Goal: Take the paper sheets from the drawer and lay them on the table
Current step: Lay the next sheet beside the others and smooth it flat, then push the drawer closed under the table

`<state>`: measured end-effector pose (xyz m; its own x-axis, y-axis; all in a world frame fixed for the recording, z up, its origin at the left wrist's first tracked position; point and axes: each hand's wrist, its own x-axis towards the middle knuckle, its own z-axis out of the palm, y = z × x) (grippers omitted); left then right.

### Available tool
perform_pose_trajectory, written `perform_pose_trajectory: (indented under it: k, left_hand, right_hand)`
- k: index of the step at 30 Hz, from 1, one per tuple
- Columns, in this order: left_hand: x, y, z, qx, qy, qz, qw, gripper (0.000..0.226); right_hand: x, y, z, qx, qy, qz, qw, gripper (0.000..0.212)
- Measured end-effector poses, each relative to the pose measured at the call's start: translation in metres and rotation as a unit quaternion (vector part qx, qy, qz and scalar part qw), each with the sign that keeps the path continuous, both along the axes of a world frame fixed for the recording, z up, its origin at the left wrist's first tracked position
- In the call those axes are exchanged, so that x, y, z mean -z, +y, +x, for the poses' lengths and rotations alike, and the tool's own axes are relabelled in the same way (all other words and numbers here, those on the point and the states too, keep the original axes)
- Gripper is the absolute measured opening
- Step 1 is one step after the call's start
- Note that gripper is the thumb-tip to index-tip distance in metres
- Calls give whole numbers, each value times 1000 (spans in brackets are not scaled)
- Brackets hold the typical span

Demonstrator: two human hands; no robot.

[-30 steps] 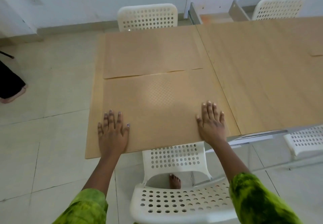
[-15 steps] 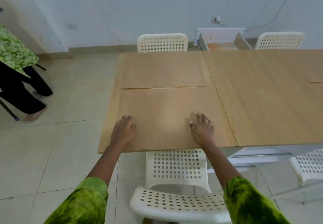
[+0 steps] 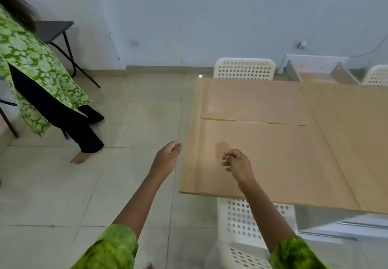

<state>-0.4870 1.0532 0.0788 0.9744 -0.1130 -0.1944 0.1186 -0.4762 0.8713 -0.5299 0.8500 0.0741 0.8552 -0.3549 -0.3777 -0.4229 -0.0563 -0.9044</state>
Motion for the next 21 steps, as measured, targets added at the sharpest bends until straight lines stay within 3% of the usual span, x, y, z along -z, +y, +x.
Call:
perform_pose_trajectory:
  k: [9, 21]
  left_hand:
    - [-11, 122, 62, -34, 36, -104, 993, 23]
    - [-17, 151, 218, 25, 39, -145, 988, 22]
  right_hand:
    - [-8, 126, 48, 23, 5, 27, 999, 28]
    - [-12, 167, 200, 66, -19, 55, 996, 25]
